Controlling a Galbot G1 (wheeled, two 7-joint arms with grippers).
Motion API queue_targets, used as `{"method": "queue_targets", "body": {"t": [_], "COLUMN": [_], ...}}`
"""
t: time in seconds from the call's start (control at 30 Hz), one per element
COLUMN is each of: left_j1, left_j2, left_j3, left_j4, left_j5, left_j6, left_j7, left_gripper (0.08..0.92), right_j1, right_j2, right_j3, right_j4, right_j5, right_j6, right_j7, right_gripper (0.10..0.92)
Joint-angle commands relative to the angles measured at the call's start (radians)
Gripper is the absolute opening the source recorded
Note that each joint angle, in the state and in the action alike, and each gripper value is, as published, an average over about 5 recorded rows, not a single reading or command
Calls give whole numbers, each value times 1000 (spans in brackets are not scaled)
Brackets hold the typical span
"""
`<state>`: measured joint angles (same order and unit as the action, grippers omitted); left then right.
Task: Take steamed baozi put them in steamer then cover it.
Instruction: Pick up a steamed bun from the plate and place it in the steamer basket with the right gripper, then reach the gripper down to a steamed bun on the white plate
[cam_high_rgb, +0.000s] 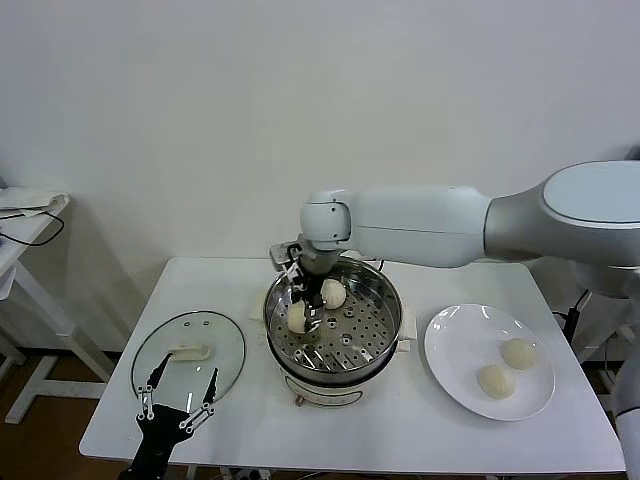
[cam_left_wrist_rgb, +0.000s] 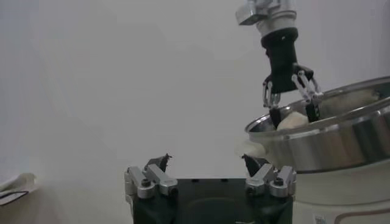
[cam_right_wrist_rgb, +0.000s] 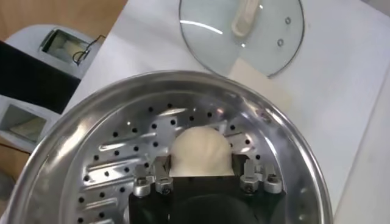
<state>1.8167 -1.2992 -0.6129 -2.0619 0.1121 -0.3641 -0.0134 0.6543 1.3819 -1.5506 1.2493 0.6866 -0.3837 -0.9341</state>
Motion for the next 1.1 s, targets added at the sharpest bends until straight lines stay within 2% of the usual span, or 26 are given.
{"method": "queue_targets", "body": {"t": [0.03,0.23,0.37,0.53,0.73,0.9,1.1], "left_j1": [0,0,2,5,10,17,25], "left_j2": [0,-1,1,1,2,1,-6], "left_j3": [0,-2,-4,-1,3,7,10], "left_j4": [1,1,-2,-5,-11,-9,-13], "left_j5": [0,-1,-1,0,2,8,13], "left_j6": [-1,-4,-4,-4,-3,-6,-6], "left_j7": [0,1,0,0,0,0,-1], "left_gripper": [823,823,823,823,823,823,823], "right_j1": [-18,-7,31,95,135,74,-97], "right_j2": [40,-9,-124,-347,-605,-747,-850], "right_j3": [-11,25,75,148,175,160,159], "right_j4": [-15,33,110,185,159,102,85], "right_j5": [14,-11,-85,-194,-312,-432,-536], "right_j6": [-14,-4,18,100,252,325,338], "right_j7": [50,44,-18,-196,-383,-399,-336], "right_gripper": [663,771,819,822,823,823,823]}}
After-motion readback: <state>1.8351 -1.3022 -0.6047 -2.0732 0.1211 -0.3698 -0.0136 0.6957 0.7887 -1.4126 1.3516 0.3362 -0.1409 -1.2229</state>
